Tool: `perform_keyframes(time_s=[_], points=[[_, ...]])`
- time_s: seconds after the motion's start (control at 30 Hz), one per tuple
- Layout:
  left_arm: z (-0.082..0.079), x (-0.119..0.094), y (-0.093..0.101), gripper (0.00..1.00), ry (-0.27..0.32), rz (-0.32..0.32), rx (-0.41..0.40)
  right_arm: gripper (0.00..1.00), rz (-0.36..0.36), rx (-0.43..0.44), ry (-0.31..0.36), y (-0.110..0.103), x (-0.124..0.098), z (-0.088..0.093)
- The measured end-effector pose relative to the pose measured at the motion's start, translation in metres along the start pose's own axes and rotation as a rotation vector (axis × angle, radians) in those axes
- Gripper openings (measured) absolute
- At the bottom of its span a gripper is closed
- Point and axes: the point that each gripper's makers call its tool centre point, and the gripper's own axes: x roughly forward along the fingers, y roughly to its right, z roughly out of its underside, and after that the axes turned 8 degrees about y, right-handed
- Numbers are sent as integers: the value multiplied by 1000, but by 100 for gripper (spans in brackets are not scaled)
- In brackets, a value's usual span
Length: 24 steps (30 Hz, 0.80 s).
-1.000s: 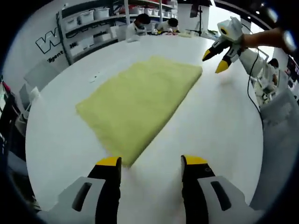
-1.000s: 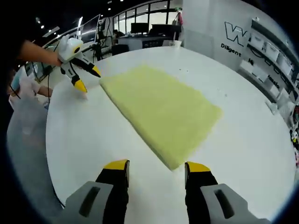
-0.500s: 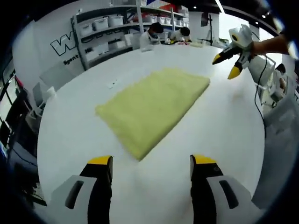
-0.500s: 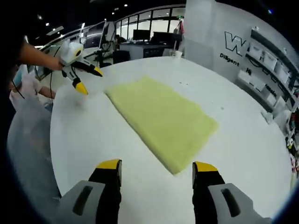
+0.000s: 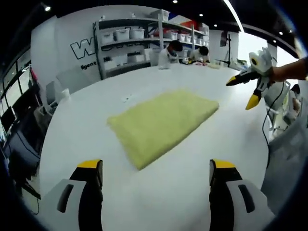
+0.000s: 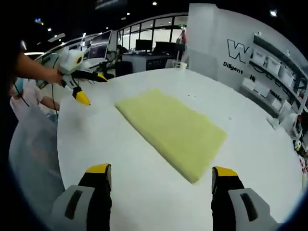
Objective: Fold the garment on the visible template until the final outline fits inside the template.
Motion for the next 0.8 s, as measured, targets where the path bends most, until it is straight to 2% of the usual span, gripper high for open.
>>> perform_keyframes(time_s=[0.27,0.47,0.8], points=[[1,-15,0,99,53,-52,-67,95,32,39,19,-13,-9,6],[3,-29,9,99,77,-62,-78,99,52,60,37,-21,-16,9],[8,-39,17,99,102,-66,-84,99,106,114,67,-35,-31,17]])
